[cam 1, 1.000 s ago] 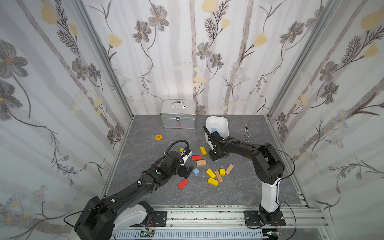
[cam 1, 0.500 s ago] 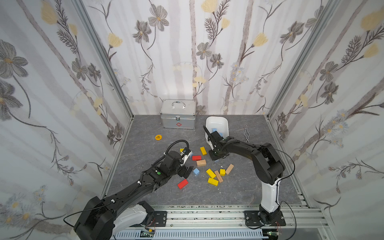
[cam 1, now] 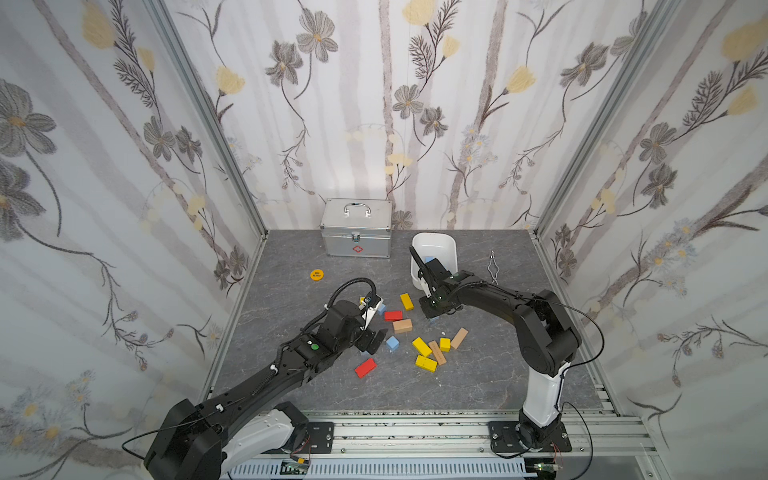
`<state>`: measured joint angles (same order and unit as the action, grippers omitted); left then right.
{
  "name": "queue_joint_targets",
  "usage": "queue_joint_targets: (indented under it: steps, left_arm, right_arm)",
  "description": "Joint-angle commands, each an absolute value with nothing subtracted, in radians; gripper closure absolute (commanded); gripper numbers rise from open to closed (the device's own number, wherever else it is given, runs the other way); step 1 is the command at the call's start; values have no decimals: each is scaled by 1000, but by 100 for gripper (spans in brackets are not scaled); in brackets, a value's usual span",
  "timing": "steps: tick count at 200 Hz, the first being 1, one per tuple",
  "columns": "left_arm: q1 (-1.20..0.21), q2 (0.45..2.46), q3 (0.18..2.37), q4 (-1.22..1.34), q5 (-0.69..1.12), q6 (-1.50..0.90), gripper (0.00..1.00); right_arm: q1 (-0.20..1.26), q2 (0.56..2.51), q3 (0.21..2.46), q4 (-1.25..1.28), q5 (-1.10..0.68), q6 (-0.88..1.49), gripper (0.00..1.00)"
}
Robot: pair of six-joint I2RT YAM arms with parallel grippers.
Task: Pick out the blue building blocks
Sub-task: Pick up the building block from the center of the board, then place the building block in the storage box.
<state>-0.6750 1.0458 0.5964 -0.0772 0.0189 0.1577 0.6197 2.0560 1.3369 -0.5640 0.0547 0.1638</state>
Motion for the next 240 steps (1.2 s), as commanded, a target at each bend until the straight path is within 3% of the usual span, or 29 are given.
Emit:
queue_joint_targets:
  steps: [1,105,240]
  left_arm:
    - [-671,1035,618,-42,10,163,0]
    - [-577,1100,751,27,101,190,0]
    - [-517,1483,966,226,186,192,0]
  right_arm:
    - [620,2010,1347,-540,34,173,100]
    - [559,1896,1513,-542,34,235,100]
    - [440,2187,1851,-546,159,252,100]
